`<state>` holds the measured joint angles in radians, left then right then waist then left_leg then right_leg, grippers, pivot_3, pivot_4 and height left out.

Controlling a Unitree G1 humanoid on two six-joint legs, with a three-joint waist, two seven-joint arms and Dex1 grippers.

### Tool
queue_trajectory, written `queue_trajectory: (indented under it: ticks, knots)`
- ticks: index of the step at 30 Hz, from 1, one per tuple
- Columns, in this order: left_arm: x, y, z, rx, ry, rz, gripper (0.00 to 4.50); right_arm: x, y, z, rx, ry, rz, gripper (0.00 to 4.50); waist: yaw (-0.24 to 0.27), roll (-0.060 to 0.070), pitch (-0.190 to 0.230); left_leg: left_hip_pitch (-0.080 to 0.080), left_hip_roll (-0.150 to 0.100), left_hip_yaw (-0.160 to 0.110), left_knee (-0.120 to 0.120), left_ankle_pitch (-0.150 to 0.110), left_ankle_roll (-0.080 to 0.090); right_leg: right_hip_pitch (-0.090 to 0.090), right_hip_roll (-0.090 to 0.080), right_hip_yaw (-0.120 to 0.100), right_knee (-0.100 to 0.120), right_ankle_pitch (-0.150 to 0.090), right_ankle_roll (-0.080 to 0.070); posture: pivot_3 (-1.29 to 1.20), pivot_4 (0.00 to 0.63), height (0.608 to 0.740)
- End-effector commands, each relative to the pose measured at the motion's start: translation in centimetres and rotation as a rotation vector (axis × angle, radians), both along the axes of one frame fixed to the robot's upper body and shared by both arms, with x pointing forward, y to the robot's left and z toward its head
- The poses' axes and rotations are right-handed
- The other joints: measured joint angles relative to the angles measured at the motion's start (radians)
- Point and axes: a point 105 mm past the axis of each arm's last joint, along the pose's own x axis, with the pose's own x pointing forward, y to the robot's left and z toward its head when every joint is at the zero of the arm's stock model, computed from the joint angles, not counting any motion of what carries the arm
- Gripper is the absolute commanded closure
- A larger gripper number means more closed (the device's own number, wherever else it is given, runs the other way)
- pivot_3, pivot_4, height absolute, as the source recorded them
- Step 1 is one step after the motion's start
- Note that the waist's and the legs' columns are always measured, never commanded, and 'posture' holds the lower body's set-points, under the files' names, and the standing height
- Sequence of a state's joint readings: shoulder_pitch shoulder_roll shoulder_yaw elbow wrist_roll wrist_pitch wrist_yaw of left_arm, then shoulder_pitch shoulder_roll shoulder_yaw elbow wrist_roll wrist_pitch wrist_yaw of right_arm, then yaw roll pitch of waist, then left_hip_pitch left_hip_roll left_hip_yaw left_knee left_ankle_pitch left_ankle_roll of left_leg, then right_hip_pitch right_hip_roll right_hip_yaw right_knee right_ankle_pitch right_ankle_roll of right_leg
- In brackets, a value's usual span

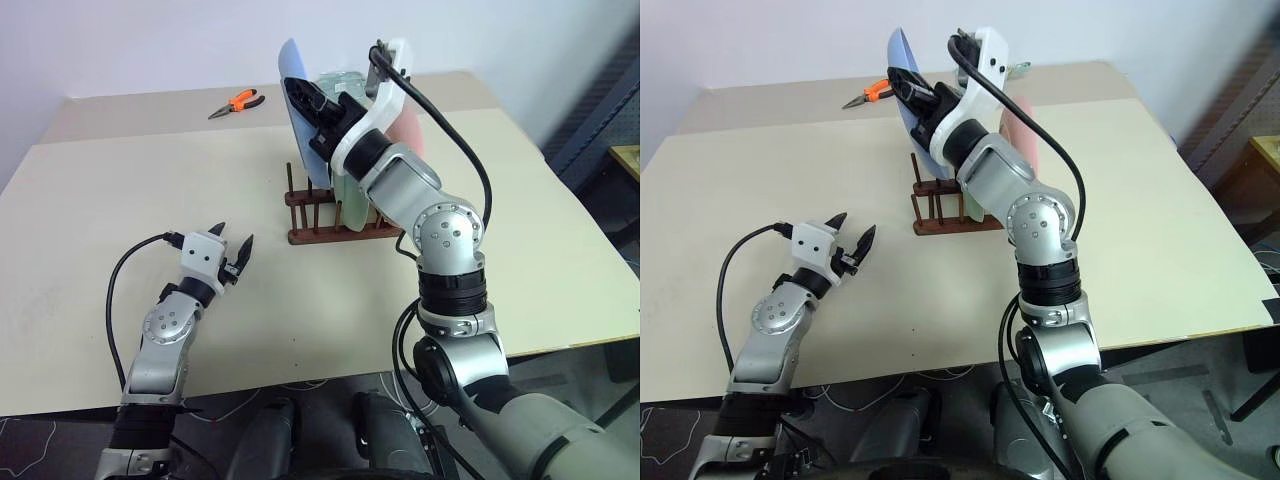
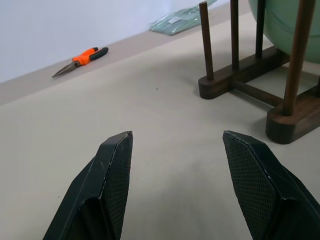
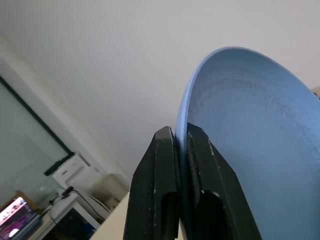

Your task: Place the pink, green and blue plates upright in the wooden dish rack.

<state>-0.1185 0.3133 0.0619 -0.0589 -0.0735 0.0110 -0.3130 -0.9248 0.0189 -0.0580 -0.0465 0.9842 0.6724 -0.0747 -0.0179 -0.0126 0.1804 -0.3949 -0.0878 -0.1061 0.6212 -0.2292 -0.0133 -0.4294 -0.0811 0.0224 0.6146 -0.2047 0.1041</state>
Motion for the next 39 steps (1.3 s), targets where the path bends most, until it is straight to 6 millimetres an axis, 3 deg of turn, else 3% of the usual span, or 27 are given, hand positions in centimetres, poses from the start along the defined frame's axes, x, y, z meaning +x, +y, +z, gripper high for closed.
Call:
queue_trajectory:
  ticks: [1, 9, 28, 39]
  knots:
    - [0.1, 0.3, 1.3, 0.004, -0.060, 0.014, 1.56, -1.3, 0.1, 2.7, 0.038, -0.095, 0.025, 4.47, 0.000, 0.000, 0.000, 0.000, 0.000, 0.000, 0.000, 0.000, 0.000, 0.000, 0.000, 0.000, 0.000, 0.000, 0.000, 0.00, 0.150, 0.739]
    - [1.0, 0.6, 1.9, 0.004, -0.092, 0.032, 1.56, -0.9, 0.6, 2.3, 0.038, -0.082, 0.035, 4.47, 0.000, 0.000, 0.000, 0.000, 0.000, 0.000, 0.000, 0.000, 0.000, 0.000, 0.000, 0.000, 0.000, 0.000, 0.000, 0.00, 0.150, 0.739]
    - [0.3, 0.7, 1.4, 0.015, -0.086, 0.035, 1.56, -2.2, 2.9, 0.6, 0.052, 0.021, 0.103, 4.47, 0.000, 0.000, 0.000, 0.000, 0.000, 0.000, -0.001, 0.000, 0.000, -0.001, 0.000, 0.000, 0.000, 0.000, 0.000, 0.00, 0.150, 0.739]
    - [-0.3, -0.4, 1.1, 0.026, -0.074, -0.029, 1.56, -0.7, 1.6, -0.9, 0.080, 0.140, -0.005, 4.47, -0.001, 0.000, 0.000, -0.001, 0.000, 0.000, -0.001, 0.000, 0.000, -0.001, 0.000, 0.000, 0.000, 0.000, 0.000, 0.00, 0.150, 0.739]
